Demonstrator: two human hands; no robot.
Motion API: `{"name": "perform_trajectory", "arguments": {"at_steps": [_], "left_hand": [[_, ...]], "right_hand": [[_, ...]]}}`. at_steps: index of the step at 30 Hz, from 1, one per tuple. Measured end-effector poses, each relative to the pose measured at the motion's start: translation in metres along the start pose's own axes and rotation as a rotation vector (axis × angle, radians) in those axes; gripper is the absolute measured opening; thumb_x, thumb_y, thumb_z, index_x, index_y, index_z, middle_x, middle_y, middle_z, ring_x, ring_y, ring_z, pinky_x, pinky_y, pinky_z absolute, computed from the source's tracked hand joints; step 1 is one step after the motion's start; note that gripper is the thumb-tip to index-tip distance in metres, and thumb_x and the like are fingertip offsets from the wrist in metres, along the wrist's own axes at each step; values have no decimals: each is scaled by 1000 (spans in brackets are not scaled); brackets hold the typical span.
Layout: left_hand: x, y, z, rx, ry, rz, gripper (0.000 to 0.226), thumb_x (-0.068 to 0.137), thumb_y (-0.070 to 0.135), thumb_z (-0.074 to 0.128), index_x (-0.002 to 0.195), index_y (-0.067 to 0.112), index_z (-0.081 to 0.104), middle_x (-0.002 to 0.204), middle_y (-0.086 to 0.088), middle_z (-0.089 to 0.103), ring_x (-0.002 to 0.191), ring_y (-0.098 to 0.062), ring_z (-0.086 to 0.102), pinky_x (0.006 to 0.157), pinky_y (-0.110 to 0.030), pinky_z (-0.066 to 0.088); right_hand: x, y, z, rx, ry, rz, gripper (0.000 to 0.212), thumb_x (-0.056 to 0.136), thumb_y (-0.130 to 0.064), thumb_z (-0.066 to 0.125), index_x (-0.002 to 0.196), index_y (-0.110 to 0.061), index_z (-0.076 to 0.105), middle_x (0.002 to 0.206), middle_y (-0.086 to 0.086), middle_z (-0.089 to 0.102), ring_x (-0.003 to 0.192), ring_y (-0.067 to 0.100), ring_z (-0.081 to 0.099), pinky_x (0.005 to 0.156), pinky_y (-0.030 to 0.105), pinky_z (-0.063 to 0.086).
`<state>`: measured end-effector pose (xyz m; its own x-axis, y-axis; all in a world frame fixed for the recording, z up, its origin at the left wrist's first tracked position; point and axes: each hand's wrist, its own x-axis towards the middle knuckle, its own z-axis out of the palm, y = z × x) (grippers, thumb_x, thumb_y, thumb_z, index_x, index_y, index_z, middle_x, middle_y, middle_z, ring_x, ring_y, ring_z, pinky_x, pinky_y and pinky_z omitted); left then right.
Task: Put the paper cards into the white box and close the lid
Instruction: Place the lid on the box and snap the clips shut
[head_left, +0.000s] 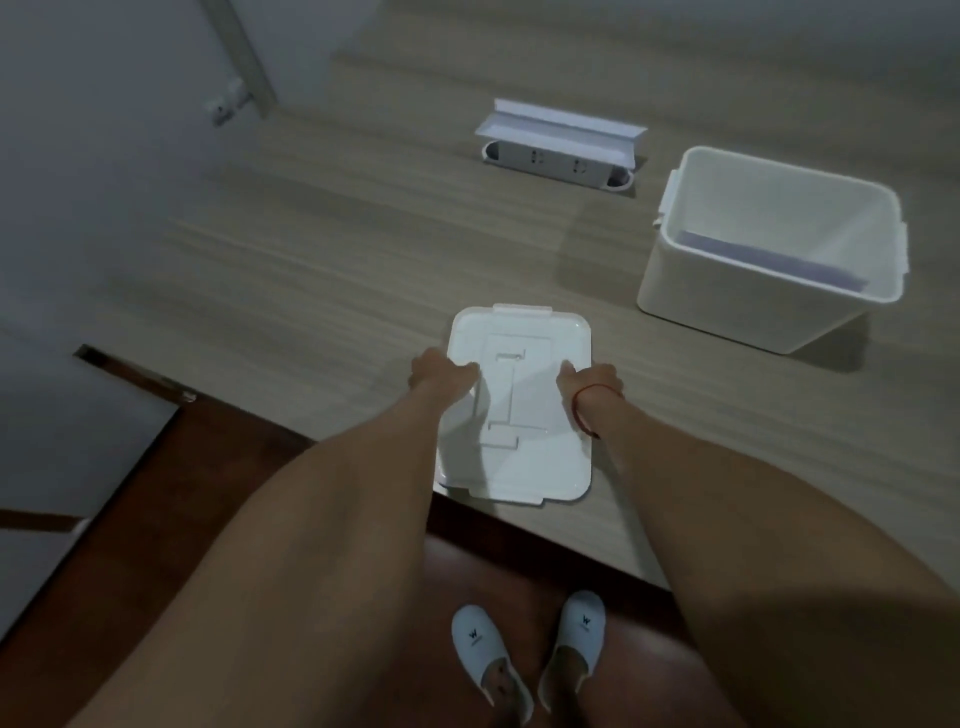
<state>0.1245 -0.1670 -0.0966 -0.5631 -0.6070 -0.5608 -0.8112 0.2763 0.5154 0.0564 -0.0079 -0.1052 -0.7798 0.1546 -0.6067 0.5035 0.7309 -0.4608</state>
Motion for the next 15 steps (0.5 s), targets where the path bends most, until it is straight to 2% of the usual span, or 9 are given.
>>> {"name": "perform_trajectory", "arguments": {"at_steps": [2,4,7,9,11,13,14,15], "left_hand": [[-6,0,-6,-68,-127,-70,65,71,34,70,126,2,56,126,-15,62,113,-31,62,97,-41,53],[-10,11,-20,-73,-177,-57,73,68,35,76,128,1,54,127,-14,62,115,-31,61,96,-38,53],[-29,54,-61,-184,-119,163,71,66,35,84,123,2,59,119,-12,66,113,-27,63,87,-32,53],[-48,96,-98,-253,16,400,59,64,26,87,114,4,65,112,-12,70,106,-26,67,86,-35,56],[-67,136,-128,-123,243,601,47,68,23,84,108,5,69,108,-15,72,102,-27,68,83,-37,55],[-87,167,-147,99,484,724,30,78,24,71,103,7,71,104,-20,73,99,-34,68,76,-37,51],[-95,180,-152,211,573,769,25,83,22,64,102,7,72,101,-22,72,97,-37,67,74,-38,50],[-100,188,-154,311,630,809,24,85,17,59,102,9,72,98,-23,72,95,-39,66,73,-38,49]], "right_hand": [[-7,-7,-4,128,-51,41,71,89,-51,45,143,-5,35,146,15,45,131,34,47,108,40,36],[-15,-26,-18,258,-80,27,71,91,-54,39,146,-10,32,147,13,44,133,33,44,109,39,33],[-33,-75,-63,456,-84,-41,85,85,-69,28,145,-9,34,148,11,43,134,33,43,110,41,32],[-49,-117,-107,611,-75,-137,94,80,-77,23,147,-11,31,152,9,38,136,32,41,112,42,31],[-65,-154,-149,809,-88,-219,92,80,-78,25,144,-14,38,151,6,40,134,29,44,110,42,37],[-84,-179,-184,1019,-158,-275,88,80,-79,28,140,-17,45,145,2,48,121,24,54,95,37,48],[-95,-187,-201,1105,-214,-302,85,79,-78,31,138,-18,47,139,1,52,113,22,59,86,33,50],[-102,-192,-211,1165,-265,-333,83,78,-77,36,136,-18,48,134,3,56,108,22,61,83,33,50]]}}
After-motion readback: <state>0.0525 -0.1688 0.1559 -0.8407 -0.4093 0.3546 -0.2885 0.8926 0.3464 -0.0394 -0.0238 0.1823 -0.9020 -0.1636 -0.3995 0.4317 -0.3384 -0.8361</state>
